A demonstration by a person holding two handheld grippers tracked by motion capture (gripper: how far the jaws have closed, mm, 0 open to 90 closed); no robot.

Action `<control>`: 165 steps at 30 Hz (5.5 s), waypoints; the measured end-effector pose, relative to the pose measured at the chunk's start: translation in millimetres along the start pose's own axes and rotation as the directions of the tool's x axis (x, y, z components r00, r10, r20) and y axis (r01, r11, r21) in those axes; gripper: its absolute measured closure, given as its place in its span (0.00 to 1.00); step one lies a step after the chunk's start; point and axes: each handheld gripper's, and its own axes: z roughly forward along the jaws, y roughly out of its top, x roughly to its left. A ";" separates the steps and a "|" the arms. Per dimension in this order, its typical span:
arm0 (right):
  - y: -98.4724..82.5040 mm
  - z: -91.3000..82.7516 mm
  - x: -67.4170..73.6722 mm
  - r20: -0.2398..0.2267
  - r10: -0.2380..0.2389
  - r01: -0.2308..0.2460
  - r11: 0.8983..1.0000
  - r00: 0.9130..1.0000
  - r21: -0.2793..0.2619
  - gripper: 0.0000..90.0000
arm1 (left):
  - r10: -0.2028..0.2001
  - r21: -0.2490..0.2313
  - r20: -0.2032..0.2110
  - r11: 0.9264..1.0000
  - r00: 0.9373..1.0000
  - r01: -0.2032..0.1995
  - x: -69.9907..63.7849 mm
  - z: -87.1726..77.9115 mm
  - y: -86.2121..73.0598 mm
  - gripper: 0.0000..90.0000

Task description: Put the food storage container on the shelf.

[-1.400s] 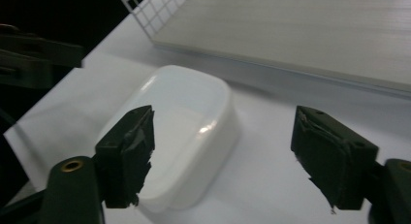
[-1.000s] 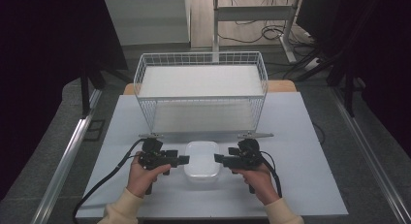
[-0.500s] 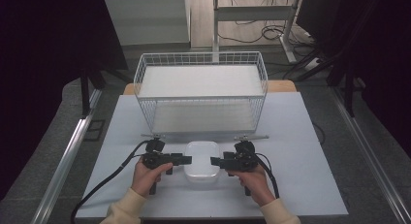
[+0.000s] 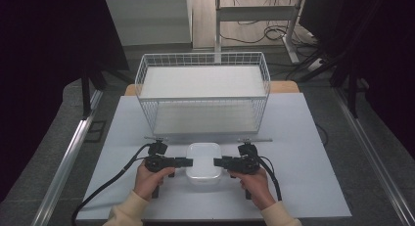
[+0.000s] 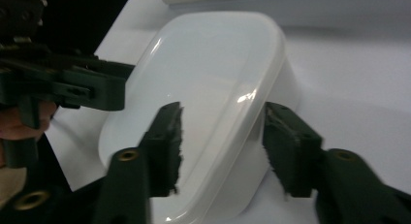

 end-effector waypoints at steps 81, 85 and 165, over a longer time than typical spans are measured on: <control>79.2 -88.0 84.6 0.053 -0.342 0.346 0.915 0.938 -0.209 0.86 | 0.332 -0.277 -0.079 0.899 0.940 -0.340 -92.0 -104.8 57.7 0.89; 92.5 -91.0 87.3 0.059 -0.346 0.351 0.910 0.936 -0.222 0.86 | 0.342 -0.280 -0.093 0.892 0.935 -0.354 -97.0 -108.9 72.9 0.89; 257.7 -47.8 20.5 -0.010 0.066 -0.067 0.984 0.998 -0.166 0.74 | -0.014 -0.253 0.100 0.967 0.995 0.039 -22.3 -63.2 243.8 0.74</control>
